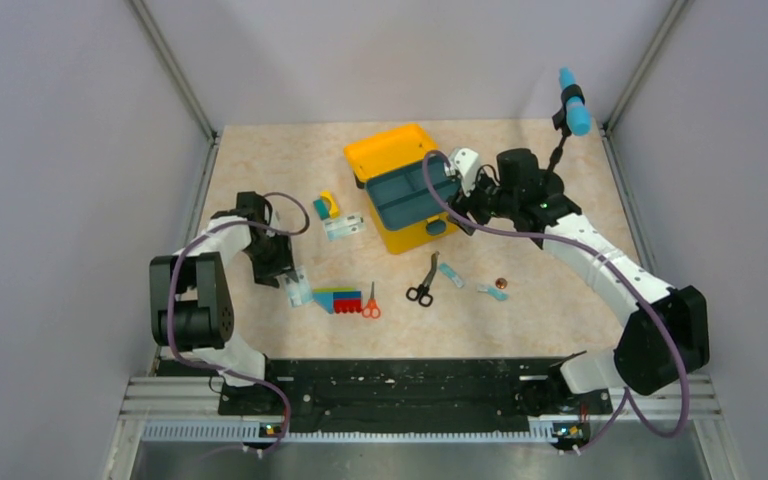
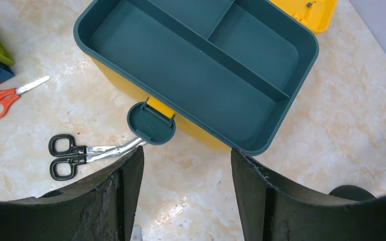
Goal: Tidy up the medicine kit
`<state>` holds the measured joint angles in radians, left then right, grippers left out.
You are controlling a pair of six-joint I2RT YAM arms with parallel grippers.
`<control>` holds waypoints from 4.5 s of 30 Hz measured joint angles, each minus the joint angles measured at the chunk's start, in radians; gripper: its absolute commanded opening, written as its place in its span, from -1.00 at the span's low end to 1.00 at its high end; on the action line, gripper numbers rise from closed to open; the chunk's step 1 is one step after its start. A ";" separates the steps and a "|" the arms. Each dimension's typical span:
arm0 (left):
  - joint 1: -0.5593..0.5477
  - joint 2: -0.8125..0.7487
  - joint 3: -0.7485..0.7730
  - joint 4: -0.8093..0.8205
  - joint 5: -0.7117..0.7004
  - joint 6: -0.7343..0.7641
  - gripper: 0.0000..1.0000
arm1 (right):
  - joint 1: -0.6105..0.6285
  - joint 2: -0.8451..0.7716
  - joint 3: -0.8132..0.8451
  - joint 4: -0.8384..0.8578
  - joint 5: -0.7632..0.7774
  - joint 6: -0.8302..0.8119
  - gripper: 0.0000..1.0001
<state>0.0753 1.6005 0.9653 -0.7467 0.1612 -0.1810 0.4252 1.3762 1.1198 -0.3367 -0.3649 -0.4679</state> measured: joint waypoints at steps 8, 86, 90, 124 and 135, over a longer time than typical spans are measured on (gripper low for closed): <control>-0.006 0.113 0.075 0.013 -0.030 0.000 -0.62 | 0.000 0.027 0.000 0.000 -0.012 0.019 0.26; -0.242 0.127 0.770 -0.095 0.082 0.460 -1.00 | -0.053 0.108 0.085 0.033 0.006 0.120 0.24; -0.286 0.190 0.853 -0.055 0.136 0.454 -1.00 | -0.115 0.111 0.125 0.047 0.018 0.184 0.24; -0.508 0.494 1.038 -0.039 0.145 0.532 -1.00 | -0.167 0.123 0.077 0.069 0.025 0.270 0.25; -0.510 0.494 1.020 -0.047 0.132 0.525 -0.21 | -0.168 0.123 0.071 0.077 0.024 0.271 0.25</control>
<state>-0.4347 2.0945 1.9858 -0.7940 0.2935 0.3443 0.2569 1.4990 1.1904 -0.2600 -0.3408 -0.1970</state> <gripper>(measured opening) 0.246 0.624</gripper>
